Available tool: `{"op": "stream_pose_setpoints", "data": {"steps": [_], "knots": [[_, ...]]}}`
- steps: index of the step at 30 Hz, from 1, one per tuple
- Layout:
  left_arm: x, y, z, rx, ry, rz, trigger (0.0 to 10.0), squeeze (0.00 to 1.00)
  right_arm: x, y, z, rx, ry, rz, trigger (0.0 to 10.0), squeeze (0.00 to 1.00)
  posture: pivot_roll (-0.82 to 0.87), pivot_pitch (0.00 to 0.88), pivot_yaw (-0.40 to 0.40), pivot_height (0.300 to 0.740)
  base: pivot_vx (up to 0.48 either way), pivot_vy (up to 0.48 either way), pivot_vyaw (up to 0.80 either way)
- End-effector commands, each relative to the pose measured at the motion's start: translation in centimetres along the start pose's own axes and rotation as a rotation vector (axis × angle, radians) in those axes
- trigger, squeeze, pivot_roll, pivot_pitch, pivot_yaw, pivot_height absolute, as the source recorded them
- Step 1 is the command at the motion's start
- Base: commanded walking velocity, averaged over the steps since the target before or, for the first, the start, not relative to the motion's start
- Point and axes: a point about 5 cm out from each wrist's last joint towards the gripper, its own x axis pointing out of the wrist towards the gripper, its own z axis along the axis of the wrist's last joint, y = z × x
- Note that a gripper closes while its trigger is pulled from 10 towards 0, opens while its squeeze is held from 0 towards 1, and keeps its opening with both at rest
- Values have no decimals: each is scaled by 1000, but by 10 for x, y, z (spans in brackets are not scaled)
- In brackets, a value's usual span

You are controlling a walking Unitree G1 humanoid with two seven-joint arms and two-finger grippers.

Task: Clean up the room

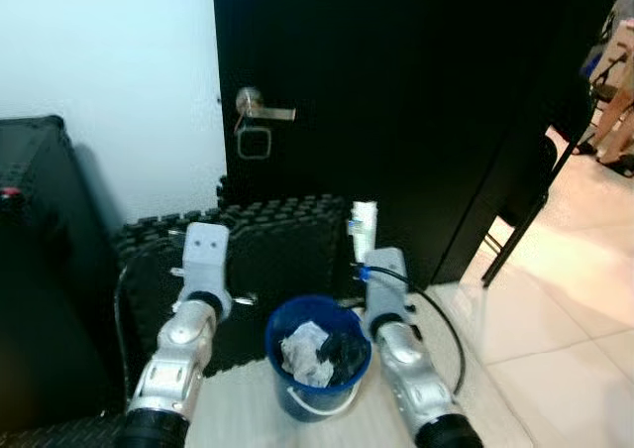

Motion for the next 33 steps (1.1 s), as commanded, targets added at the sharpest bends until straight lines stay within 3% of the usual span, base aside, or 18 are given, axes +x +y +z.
{"op": "stream_pose_setpoints", "data": {"steps": [1, 14, 20, 33], "knots": [[0, -5, -5, -7, 19, -19, 10000, 0, -1, -11, -5, 0, 18, -33, 10000, 0, 48, 0, -61, 740, 337, 0, 0], [0, -8, -5, -5, 17, -31, 10000, 0, -1, -11, -5, 16, 10, -39, 10000, 0, 45, 0, -57, 740, 335, 0, 0], [0, -8, -5, -3, 16, -34, 10000, 0, -1, -11, -6, 16, 16, -38, 10000, 0, 46, 0, -57, 740, 337, 0, -800], [-1, -9, -7, -2, 20, -44, 10000, 0, -2, -13, -9, 7, 20, -50, 10000, 0, 44, 0, -58, 740, 333, 0, 0]]}}
